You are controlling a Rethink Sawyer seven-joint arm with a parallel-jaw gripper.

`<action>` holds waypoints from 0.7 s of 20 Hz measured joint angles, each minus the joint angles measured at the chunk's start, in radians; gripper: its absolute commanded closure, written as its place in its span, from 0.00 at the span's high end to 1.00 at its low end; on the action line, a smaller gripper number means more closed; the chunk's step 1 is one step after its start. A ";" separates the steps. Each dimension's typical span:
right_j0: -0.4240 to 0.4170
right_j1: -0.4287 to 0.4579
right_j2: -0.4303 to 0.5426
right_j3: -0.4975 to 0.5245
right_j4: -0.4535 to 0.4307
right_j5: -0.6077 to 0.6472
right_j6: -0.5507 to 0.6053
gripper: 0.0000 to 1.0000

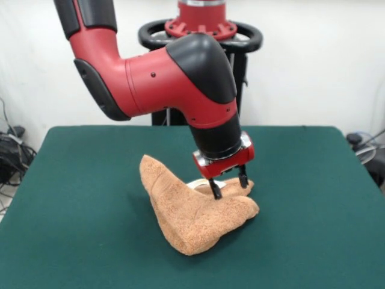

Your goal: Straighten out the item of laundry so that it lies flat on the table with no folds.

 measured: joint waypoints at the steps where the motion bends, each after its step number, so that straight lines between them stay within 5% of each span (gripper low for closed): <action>1: 0.001 0.000 0.000 -0.001 0.000 0.000 0.000 1.00; 14: 0.011 -0.001 0.007 -0.015 0.000 0.000 0.000 1.00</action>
